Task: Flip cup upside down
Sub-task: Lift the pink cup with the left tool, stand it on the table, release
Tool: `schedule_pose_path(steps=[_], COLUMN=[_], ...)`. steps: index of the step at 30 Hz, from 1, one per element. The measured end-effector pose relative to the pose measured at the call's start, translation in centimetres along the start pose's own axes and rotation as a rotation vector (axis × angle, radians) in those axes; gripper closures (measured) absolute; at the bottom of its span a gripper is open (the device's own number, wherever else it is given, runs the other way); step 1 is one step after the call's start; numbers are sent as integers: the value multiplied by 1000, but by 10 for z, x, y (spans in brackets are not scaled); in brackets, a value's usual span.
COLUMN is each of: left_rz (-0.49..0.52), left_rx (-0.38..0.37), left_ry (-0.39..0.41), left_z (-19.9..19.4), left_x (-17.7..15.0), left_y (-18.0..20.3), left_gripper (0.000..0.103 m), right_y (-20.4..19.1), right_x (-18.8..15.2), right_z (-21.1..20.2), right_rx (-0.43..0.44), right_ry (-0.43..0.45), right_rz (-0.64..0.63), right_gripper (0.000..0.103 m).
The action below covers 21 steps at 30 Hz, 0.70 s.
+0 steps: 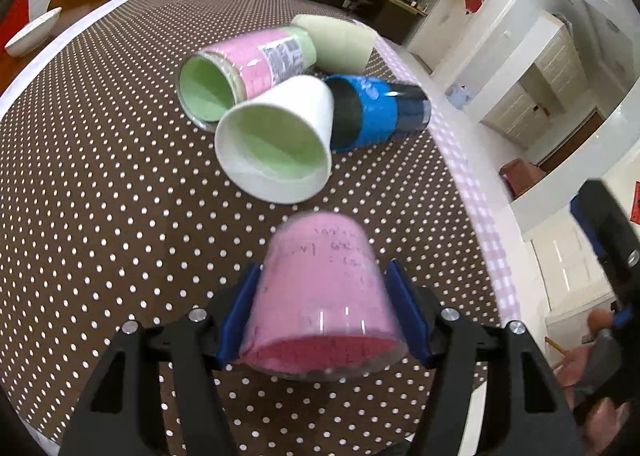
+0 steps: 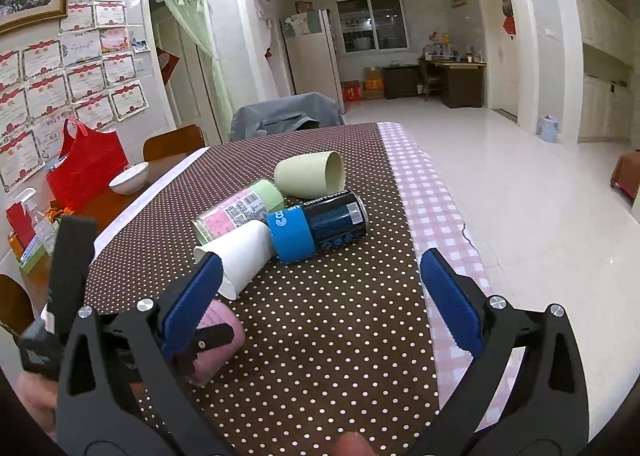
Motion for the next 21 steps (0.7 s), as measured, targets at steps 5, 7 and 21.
schedule_pose_path(steps=[5, 7, 21], left_rz=[64, 85, 187], left_rx=[74, 91, 232], left_ry=[24, 41, 200], left_z=[-5, -12, -89], left_x=[-8, -11, -14], left_y=[8, 10, 5], left_gripper=[20, 18, 14], right_y=[-2, -5, -27], right_x=[-1, -2, 1], right_z=[1, 1, 0], right_rx=[12, 19, 98], right_ry=[-10, -15, -48], right_rz=[5, 2, 15], right_gripper=[6, 6, 6])
Point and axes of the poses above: each gripper's, at about its wrist camera, not at the fingertips, and z roughly the way its jaws point, y to its right, x to its top, the point moved 8 cm from there along z, roughly the way its jaws point, and after that the axes turned 8 degrees about -x, right-handed, at the moved point
